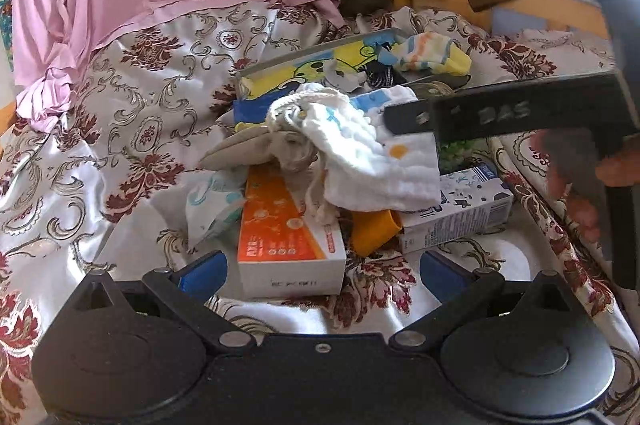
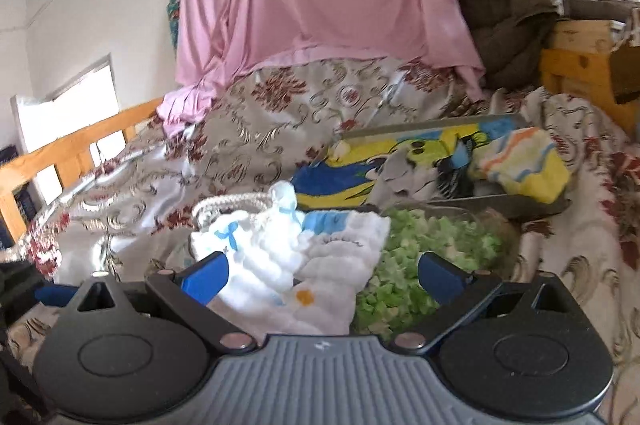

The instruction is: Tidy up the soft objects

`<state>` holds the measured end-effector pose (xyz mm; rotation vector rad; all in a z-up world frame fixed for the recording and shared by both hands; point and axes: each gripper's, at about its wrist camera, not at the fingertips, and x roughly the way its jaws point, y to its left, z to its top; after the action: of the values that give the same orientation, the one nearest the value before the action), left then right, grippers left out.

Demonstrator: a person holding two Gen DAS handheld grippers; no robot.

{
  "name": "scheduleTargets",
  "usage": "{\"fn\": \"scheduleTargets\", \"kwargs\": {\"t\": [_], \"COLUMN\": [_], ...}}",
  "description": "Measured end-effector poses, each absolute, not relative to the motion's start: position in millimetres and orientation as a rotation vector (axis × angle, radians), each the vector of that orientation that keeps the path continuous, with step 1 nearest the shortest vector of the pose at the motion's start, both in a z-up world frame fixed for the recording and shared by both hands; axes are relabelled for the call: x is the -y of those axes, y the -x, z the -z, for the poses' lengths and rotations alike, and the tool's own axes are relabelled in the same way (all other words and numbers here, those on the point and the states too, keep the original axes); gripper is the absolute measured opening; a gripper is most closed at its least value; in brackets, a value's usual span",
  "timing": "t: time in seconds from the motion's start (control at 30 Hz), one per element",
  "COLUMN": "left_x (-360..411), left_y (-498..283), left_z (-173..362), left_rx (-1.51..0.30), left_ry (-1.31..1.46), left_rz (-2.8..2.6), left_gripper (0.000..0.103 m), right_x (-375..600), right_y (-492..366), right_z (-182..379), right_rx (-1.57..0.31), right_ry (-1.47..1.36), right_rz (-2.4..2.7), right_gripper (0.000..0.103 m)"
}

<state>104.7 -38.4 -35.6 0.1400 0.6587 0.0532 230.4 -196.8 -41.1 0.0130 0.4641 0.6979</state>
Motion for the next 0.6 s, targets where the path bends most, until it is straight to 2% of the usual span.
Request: {"fn": "scheduleTargets", "kwargs": {"t": [0.23, 0.6], "left_x": [39.5, 43.8], "left_y": [-115.7, -127.7], "left_z": [39.9, 47.1], "left_rx": [-0.642, -0.652], "left_ry": [-0.175, -0.183], "left_rz": [-0.065, -0.06], "left_gripper": [0.102, 0.102], "right_x": [172.0, 147.4], "right_y": [-243.5, -224.9], "right_z": [43.3, 52.9], "right_rx": [-0.474, -0.399], "right_ry": [0.0, 0.259], "right_rz": [-0.832, -0.769], "right_gripper": [0.103, 0.103]}}
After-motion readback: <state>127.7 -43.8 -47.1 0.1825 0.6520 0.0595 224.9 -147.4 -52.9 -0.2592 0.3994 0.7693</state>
